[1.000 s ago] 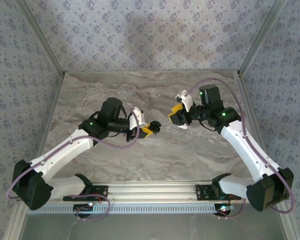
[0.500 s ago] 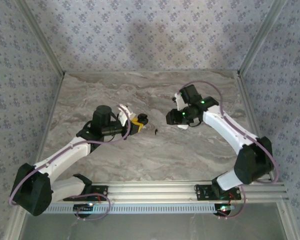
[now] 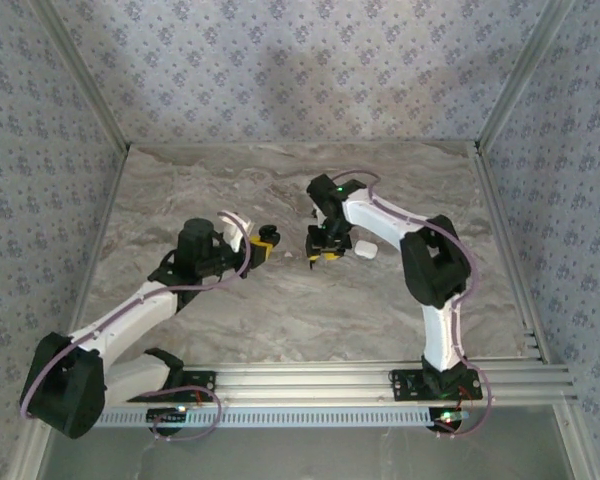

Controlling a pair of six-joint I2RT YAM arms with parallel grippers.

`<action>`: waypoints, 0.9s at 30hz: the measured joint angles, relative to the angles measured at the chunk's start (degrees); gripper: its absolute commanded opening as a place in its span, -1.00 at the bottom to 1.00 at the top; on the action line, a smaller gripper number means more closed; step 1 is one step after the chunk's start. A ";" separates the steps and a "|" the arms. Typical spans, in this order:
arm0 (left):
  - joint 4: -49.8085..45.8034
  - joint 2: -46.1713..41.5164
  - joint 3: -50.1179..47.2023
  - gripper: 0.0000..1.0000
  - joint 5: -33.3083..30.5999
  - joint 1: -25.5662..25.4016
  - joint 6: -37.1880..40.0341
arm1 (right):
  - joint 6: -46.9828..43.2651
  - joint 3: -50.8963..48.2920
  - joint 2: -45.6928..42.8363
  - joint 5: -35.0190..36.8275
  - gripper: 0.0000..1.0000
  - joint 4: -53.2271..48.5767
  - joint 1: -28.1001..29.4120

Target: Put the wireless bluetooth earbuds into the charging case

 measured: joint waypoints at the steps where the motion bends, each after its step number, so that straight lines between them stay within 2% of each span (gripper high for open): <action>1: 0.00 -0.28 -0.15 -0.77 -0.02 0.13 -0.09 | 0.00 1.05 1.20 0.15 -0.21 -0.48 0.33; 12: -0.31 -1.84 -0.28 -0.77 0.26 2.60 -0.11 | 0.15 8.37 8.79 1.36 -0.29 -3.96 1.05; 27: -0.66 -1.73 -0.26 -0.76 3.17 3.28 -0.11 | -0.07 11.76 12.61 2.25 -0.43 -5.99 1.05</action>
